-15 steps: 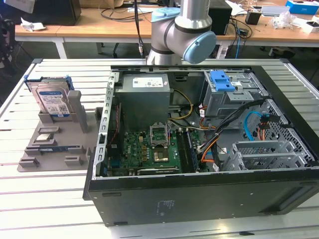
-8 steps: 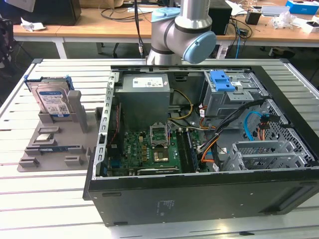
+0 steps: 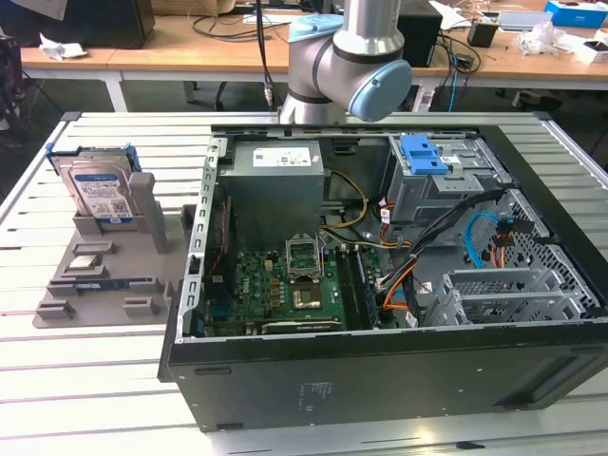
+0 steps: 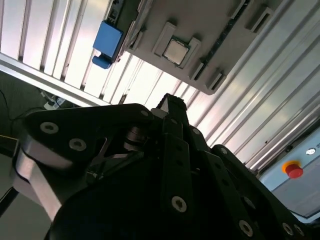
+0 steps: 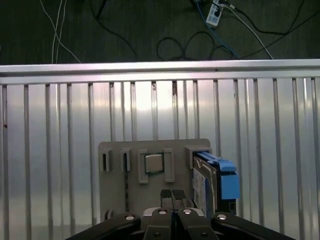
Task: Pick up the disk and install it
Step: 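Pick up the disk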
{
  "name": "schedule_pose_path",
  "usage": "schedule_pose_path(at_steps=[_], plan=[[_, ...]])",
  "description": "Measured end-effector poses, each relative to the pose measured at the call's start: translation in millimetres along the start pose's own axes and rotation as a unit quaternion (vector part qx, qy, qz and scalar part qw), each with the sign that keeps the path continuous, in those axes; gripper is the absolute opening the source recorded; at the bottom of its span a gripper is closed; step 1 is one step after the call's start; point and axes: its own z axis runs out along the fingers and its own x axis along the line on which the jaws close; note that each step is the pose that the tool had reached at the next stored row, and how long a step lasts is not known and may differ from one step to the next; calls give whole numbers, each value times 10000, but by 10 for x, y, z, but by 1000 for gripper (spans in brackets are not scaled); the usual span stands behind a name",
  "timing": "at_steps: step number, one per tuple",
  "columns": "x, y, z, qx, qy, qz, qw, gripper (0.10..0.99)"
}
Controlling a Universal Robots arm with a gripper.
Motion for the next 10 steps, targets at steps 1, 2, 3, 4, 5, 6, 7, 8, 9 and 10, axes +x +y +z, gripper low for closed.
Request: schedule_pose_path(at_steps=[1,2,3,4,5,6,7,8,9,10], plan=[[0,0,0,-1,2,-44,10000,106],[0,0,0,-2,5,-104,9999,106],[0,0,0,-3,6,-133,9999,106],[0,0,0,-3,6,-133,9999,106],[0,0,0,-3,6,-133,9999,106],[0,0,0,-3,6,-133,9999,106],[0,0,0,-3,6,-133,9999,106],[0,0,0,-3,7,-133,9999,106],[0,0,0,-3,6,-133,9999,106],[0,0,0,-3,7,-133,9999,114]])
